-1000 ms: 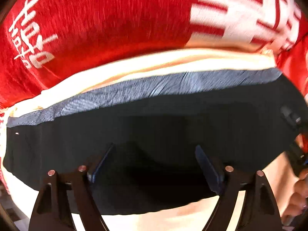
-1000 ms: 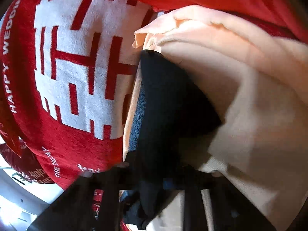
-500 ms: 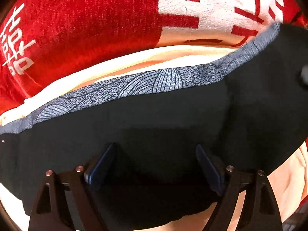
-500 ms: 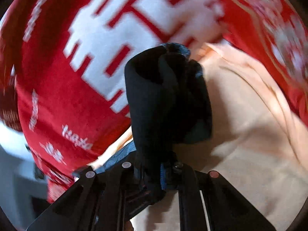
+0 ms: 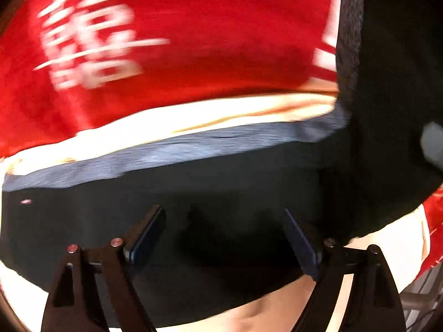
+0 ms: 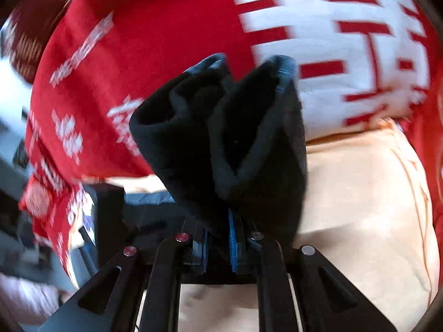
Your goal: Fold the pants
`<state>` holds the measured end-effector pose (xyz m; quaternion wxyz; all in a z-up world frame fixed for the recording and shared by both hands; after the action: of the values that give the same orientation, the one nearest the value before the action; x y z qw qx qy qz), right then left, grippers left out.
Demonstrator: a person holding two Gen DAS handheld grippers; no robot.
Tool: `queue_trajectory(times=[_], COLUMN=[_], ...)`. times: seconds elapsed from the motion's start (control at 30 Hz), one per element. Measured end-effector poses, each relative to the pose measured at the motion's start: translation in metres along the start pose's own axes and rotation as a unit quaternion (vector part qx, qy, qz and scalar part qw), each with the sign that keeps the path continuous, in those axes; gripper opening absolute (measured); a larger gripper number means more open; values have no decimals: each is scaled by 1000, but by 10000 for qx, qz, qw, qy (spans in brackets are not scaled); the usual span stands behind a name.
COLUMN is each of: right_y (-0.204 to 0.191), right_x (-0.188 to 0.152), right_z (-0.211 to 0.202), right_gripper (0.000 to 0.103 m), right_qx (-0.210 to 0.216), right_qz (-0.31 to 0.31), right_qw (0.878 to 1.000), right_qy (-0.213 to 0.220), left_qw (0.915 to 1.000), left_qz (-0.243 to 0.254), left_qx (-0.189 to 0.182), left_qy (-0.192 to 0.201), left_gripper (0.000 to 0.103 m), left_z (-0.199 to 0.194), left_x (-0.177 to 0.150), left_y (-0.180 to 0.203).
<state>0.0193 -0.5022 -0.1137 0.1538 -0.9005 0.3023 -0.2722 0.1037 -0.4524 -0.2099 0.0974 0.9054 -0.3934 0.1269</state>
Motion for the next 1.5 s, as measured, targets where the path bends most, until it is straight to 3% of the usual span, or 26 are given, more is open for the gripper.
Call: queue_trajectory(times=[0.17, 0.3, 0.43, 0.6, 0.67, 0.8, 0.97, 1.07, 1.1, 1.13, 1.2, 1.23, 1.27, 1.37, 1.5], right_y=[-56, -70, -72, -97, -100, -94, -61, -44, -40, -36, -27, -23, -16, -3, 6], right_x=[-46, -95, -116, -131, -134, -129, -123, -122, -122, -122, -122, -123, -123, -123, -118], right_z=[56, 118, 137, 128, 119, 89, 67, 64, 63, 62, 59, 58, 56, 51, 40], right_gripper=[13, 14, 19, 48, 48, 48, 48, 48, 48, 48, 48, 48, 48, 48, 48], right_qx=[-109, -527, -1022, -1302, -1269, -1178, -1118, -1153, -1170, -1166, -1114, -1106, -1097, -1082, -1089], right_qz=[-636, -957, -1385, -2186, -2241, -1580, -626, -329, -263, -183, 25, 104, 226, 511, 631], right_qw=[9959, 9863, 9780, 9599, 9584, 9733, 9841, 9847, 9848, 9851, 9860, 9861, 9861, 9850, 9848], right_qy=[-630, -1238, -1178, -1174, -1233, -1180, -1233, -1262, -1258, -1252, -1238, -1234, -1231, -1242, -1195], left_qw=[9968, 9901, 9887, 9924, 9951, 9980, 9901, 9873, 9866, 9858, 9852, 9842, 9817, 9756, 9794], left_qz=[-543, -1033, -1183, -1116, -941, -253, 567, 627, 586, 524, 459, 441, 433, 357, 741], left_qx=[545, 816, 781, 370, 129, -553, -1266, -1418, -1470, -1515, -1508, -1552, -1680, -2039, -1708], left_qy=[-220, -480, -491, -369, -290, -185, -224, -337, -401, -497, -673, -727, -785, -727, -783], left_gripper=[87, 87, 87, 87, 87, 87, 87, 86, 81, 65, 43, 20, 10, 10, 11], left_z=[-19, -19, -22, -25, -36, -53, -53, -27, -19, -11, -9, -8, -11, -26, -36], left_x=[-45, -84, -104, -97, -99, -77, -51, -32, -30, -29, -41, -42, -45, -45, -66], left_y=[-91, -154, -184, -185, -182, -143, -66, -57, -60, -58, -58, -57, -56, -53, -65])
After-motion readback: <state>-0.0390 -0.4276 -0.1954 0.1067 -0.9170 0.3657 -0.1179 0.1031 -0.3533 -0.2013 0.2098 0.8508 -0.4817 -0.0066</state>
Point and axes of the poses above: each gripper's, at about its wrist camera, not at the fingertips, and z roughly the way its jaws point, y to its right, x to its top, the point moved 8 cm from there along z, roughly the way its jaws point, and after that the axes turned 10 degrees about z, right-handed, at the moved point
